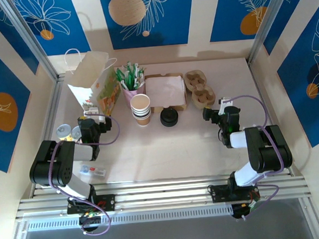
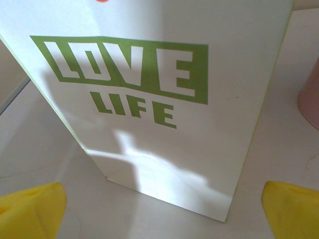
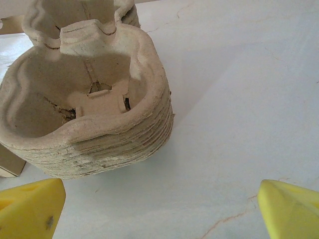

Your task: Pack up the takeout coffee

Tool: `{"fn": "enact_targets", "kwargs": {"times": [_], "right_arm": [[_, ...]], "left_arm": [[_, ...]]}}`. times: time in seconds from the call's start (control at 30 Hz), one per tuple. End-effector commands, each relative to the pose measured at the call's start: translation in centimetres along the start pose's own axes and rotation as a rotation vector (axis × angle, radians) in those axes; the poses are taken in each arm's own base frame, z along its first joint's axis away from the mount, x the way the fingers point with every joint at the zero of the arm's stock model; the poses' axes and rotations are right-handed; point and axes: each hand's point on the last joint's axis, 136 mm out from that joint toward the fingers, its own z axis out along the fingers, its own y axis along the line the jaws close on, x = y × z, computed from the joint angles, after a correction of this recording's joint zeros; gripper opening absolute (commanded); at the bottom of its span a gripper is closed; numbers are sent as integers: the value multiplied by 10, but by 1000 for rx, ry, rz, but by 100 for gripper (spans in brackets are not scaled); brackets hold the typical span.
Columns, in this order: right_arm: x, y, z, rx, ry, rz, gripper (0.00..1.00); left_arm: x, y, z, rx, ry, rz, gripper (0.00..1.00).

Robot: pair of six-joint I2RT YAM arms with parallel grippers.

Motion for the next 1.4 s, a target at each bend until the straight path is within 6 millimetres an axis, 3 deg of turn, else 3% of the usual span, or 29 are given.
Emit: {"fn": "enact_targets", "kwargs": {"times": [0.0, 0.1, 0.17, 0.23, 0.4, 0.5, 0.57, 0.6, 0.67, 0.8, 0.9, 1.13, 1.37], "right_arm": [[-19, 6, -1, -40, -56, -6, 99], [-33, 2, -7, 10, -7, 5, 99], [-70, -4, -26, 67, -17, 67, 99], [-104, 14, -48, -8, -84, 76, 99], [-148, 64, -88, -196, -95, 181, 99], [-156, 77, -109, -257, 6, 372, 99], [-164, 90, -119, -334, 21, 425, 99], [-170, 101, -124, -402, 12, 429, 99], [-178, 115, -133, -479, -3, 417, 99], [-170, 118, -138, -393, 106, 390, 99], [-153, 118, -139, -315, 227, 338, 99], [-118, 120, -146, -231, 340, 190, 99], [-94, 132, -169, -234, 398, 40, 99]], "left_arm": [[-3, 0, -1, 8, -22, 14, 100], [-3, 0, -1, 7, -21, 15, 100], [-3, 0, -1, 8, -22, 14, 100], [-6, -2, -3, 22, -32, 19, 100], [-39, -5, -19, 64, -15, 38, 100], [-73, 28, -42, -90, 1, -165, 100], [-82, 47, -63, -182, 41, -349, 100], [-85, 50, -74, -193, 54, -461, 100], [-101, 36, -91, -82, 49, -501, 100], [-136, 0, -122, 192, -6, -587, 100], [-137, -23, -131, 299, 125, -628, 100], [-128, -44, -142, 205, 330, -565, 94], [-121, -84, -136, 90, 513, -363, 92]]}}
